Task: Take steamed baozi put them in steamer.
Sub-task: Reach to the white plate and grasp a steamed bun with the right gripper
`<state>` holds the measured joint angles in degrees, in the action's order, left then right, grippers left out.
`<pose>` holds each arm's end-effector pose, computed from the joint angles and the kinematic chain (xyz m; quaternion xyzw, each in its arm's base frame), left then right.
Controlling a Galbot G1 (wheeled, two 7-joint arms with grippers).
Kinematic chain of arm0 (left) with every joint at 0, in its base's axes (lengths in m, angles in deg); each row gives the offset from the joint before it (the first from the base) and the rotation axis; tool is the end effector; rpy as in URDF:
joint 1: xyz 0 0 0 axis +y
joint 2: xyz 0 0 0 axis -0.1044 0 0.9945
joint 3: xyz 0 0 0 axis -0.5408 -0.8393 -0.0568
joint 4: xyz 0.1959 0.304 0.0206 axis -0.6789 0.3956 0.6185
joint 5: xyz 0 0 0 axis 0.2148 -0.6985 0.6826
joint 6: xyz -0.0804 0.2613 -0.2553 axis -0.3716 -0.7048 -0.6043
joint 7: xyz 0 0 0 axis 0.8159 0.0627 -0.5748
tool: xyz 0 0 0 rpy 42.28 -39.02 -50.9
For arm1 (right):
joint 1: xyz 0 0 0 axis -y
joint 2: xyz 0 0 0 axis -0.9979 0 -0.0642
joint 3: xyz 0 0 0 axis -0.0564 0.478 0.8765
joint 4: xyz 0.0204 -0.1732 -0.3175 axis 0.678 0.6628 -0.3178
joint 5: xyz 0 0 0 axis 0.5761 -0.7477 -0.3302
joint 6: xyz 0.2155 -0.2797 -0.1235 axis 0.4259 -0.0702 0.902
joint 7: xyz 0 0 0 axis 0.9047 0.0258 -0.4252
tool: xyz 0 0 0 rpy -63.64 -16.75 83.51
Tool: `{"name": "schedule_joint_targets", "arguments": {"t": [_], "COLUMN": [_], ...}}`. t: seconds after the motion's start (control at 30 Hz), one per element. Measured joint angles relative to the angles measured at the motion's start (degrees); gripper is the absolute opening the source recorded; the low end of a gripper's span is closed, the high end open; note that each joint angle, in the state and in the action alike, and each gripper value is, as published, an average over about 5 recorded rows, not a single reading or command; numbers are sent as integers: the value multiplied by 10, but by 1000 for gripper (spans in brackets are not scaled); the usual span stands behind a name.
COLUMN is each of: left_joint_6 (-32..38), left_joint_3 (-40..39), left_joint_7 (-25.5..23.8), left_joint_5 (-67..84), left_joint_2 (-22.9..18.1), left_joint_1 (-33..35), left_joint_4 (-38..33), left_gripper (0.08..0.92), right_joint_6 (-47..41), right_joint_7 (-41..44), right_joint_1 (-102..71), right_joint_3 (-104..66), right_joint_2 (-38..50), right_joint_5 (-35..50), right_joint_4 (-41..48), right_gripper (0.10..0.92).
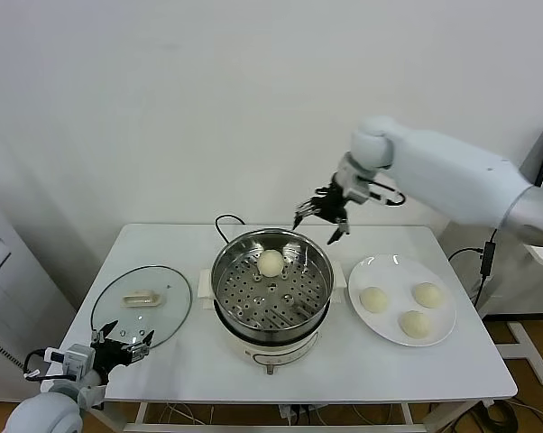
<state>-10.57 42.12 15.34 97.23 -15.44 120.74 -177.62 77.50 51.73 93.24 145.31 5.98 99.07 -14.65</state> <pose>0.2430 0.1375 -0.2943 -0.0644 -0.9551 -0.1087 0.2681 0.6302 -0.0421 -0.0055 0.6770 -0.2948 0.6734 0.0372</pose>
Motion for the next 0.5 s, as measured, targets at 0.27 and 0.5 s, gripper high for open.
{"name": "schedule_joint_targets", "arguments": {"t": [0.27, 0.5], "left_joint_6": [0, 0], "left_joint_3": [1, 4], "left_joint_7": [0, 1], "left_joint_5": [0, 0], "left_joint_2": [0, -2], "left_joint_1": [3, 8], "left_joint_4": [-3, -7], "left_gripper": [823, 823], "right_joint_6": [-158, -228], "right_joint_7": [16, 16], "right_joint_1": [-3, -41], "right_joint_3": [46, 52], "right_joint_2": [45, 57], "right_joint_5": [78, 95], "right_joint_4": [12, 32], "right_gripper": [823, 823]}}
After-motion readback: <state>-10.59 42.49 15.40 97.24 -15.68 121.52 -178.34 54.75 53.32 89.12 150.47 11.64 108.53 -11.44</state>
